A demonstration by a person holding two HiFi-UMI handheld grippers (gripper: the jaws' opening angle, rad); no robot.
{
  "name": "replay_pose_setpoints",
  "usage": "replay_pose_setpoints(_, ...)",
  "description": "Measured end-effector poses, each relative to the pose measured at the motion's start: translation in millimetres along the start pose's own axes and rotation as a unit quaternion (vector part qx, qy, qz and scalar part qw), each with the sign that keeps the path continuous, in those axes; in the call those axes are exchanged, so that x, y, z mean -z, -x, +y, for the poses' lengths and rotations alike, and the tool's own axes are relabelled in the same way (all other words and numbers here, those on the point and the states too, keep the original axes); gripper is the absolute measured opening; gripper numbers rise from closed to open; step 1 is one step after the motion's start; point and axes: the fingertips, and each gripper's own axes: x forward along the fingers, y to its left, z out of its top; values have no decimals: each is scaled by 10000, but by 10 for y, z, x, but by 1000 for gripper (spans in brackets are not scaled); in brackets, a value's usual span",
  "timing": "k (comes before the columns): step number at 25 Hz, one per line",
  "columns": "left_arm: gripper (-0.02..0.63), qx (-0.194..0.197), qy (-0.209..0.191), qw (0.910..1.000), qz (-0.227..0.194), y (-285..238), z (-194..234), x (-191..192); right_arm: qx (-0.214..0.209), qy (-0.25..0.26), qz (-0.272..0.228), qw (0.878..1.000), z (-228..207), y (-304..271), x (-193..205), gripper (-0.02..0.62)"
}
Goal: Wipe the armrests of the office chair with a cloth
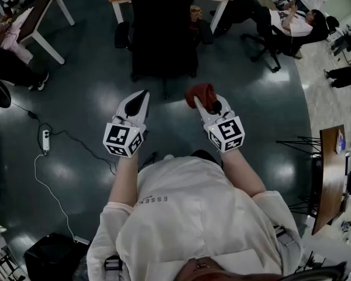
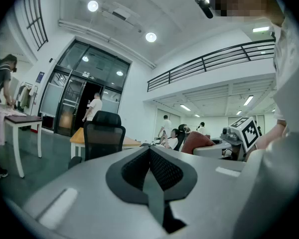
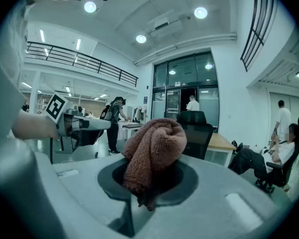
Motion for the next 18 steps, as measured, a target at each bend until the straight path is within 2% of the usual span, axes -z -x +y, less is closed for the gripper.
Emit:
replay_pose_setpoints(10,17,64,116,9999,79,3,28,103,54,25,19,10000,45,-1,49,51)
replay_pose_setpoints(18,17,-3,156,9999,74,1,123,114,141,-180,-94,9997,12,-46,47,51)
